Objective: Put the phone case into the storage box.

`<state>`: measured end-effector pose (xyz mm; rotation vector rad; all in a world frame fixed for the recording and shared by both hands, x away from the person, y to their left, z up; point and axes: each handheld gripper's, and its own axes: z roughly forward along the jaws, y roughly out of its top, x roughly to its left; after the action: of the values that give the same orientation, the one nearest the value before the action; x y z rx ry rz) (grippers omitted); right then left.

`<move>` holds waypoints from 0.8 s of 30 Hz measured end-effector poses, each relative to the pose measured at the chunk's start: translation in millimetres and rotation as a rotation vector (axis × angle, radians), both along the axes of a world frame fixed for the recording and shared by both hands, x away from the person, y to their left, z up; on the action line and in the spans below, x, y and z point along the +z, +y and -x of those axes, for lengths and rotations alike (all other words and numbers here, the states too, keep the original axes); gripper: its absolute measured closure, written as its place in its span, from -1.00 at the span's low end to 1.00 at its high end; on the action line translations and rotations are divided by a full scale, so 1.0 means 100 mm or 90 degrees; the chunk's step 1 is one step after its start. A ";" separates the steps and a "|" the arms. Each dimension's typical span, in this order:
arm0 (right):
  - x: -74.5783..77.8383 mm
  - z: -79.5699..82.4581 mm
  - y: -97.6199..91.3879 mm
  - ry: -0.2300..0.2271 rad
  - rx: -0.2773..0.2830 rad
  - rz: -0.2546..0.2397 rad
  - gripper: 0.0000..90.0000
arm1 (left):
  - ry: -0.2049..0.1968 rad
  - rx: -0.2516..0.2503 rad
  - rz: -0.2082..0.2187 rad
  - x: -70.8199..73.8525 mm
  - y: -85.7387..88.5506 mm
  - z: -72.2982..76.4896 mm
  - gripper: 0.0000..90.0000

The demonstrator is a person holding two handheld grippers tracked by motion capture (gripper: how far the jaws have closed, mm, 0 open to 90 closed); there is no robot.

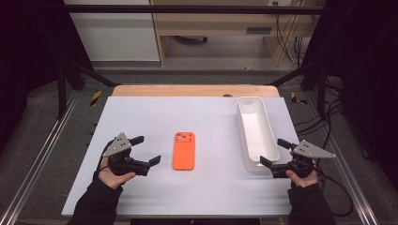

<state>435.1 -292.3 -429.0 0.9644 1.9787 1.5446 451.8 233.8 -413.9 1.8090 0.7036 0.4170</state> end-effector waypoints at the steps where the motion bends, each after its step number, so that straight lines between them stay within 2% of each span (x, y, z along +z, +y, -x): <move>1: 0.00 0.00 0.00 0.000 -0.001 0.000 -0.99 | -0.002 0.000 0.000 0.01 -0.02 0.00 -1.00; 5: 0.00 0.00 0.00 0.002 -0.003 0.001 -0.99 | 0.001 -0.006 0.005 0.03 -0.07 0.01 -1.00; 18: 0.00 0.00 0.00 0.003 -0.003 -0.001 -0.99 | 0.008 -0.009 -0.010 0.08 -0.22 0.01 -1.00; 24: 0.00 0.00 0.00 0.001 -0.002 0.000 -0.99 | 0.015 -0.015 -0.019 0.09 -0.33 -0.04 -1.00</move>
<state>434.7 -292.3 -428.6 0.9691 1.9771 1.5424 455.9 201.1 -404.6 1.8518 0.6954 0.3931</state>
